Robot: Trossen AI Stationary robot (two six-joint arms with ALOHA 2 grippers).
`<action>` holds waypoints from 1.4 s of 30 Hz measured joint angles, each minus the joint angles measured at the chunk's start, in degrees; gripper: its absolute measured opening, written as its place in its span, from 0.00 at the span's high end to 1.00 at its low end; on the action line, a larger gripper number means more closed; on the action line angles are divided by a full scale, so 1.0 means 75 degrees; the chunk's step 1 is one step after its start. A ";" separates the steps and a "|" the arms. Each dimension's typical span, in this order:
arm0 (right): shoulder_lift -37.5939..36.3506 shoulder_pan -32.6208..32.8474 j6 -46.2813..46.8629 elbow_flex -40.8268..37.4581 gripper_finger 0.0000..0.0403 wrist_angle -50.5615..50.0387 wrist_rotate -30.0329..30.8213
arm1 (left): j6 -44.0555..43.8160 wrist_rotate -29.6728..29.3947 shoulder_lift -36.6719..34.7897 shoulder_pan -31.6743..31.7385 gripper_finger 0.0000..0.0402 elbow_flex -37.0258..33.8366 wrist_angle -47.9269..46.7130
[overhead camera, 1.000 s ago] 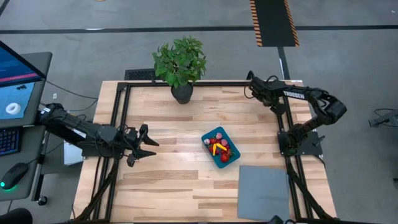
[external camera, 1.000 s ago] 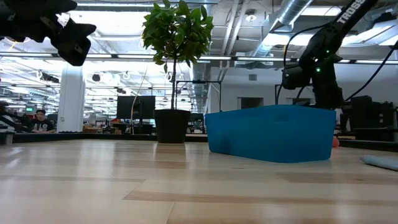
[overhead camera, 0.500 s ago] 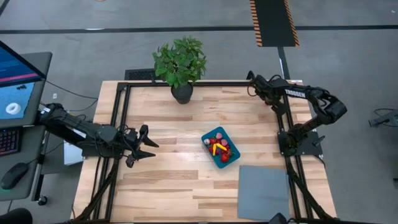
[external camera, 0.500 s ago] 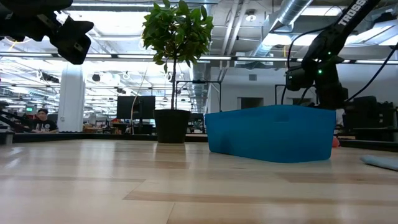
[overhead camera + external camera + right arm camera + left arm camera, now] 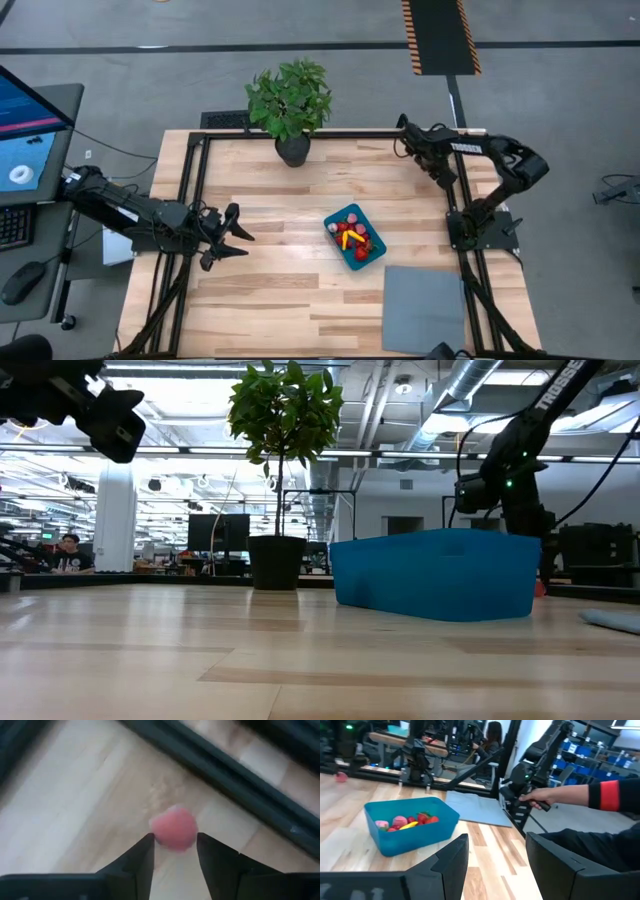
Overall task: Pick and placing Produce into tupperware
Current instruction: Put the apricot into the blue bin
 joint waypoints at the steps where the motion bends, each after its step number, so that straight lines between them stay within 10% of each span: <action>1: 0.0107 0.0007 0.0011 0.0010 0.58 0.0047 -0.0050 | -0.0003 0.0056 -0.0003 0.0000 0.53 0.0000 0.0001; 25: 0.0186 0.0130 -0.1000 -0.0031 0.77 -0.0055 0.0087 | 0.0029 0.0065 -0.0002 0.0000 0.53 0.0000 -0.0044; 42: -0.1833 0.3164 -0.3073 -0.0020 0.77 0.0406 0.0136 | 0.0029 -0.0494 0.0000 0.0000 0.53 0.0000 0.0000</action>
